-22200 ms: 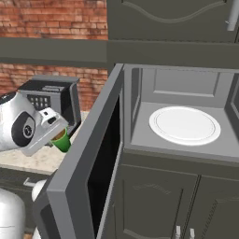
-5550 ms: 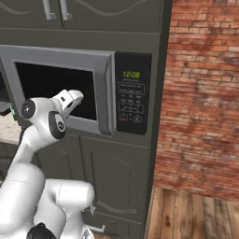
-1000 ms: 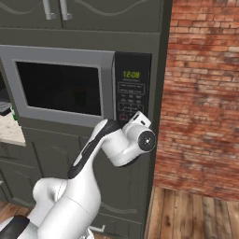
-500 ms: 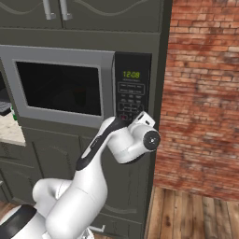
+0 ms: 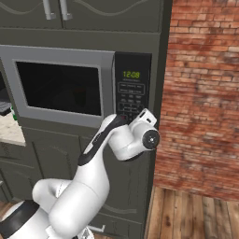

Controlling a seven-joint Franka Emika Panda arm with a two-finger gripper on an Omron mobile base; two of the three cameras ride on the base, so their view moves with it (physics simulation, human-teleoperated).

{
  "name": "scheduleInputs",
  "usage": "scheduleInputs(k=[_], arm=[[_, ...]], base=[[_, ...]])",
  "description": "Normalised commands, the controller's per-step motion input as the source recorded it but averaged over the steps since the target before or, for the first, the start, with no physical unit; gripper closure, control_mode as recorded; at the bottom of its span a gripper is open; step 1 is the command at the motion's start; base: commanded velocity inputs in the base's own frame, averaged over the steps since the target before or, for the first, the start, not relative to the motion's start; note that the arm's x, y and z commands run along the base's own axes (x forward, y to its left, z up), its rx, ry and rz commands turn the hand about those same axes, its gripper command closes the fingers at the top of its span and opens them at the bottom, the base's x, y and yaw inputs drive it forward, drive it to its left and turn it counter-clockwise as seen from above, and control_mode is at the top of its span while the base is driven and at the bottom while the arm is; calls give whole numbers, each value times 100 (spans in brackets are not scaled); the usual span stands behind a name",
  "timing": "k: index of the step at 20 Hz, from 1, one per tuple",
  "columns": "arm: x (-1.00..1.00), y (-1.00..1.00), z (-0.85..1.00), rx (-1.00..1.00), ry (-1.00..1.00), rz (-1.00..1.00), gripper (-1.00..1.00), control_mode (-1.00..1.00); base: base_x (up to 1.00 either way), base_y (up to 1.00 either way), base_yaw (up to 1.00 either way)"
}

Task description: Place the microwavable item in the microwave. Then, close the microwave door and press the start button.

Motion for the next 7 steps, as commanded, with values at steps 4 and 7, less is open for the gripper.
scheduleInputs(k=[4,7], arm=[[48,-2,-27,0,-1,0,-100,-100],[46,0,-23,0,-1,0,-100,-100]], base=[[0,0,0],[0,0,0]])
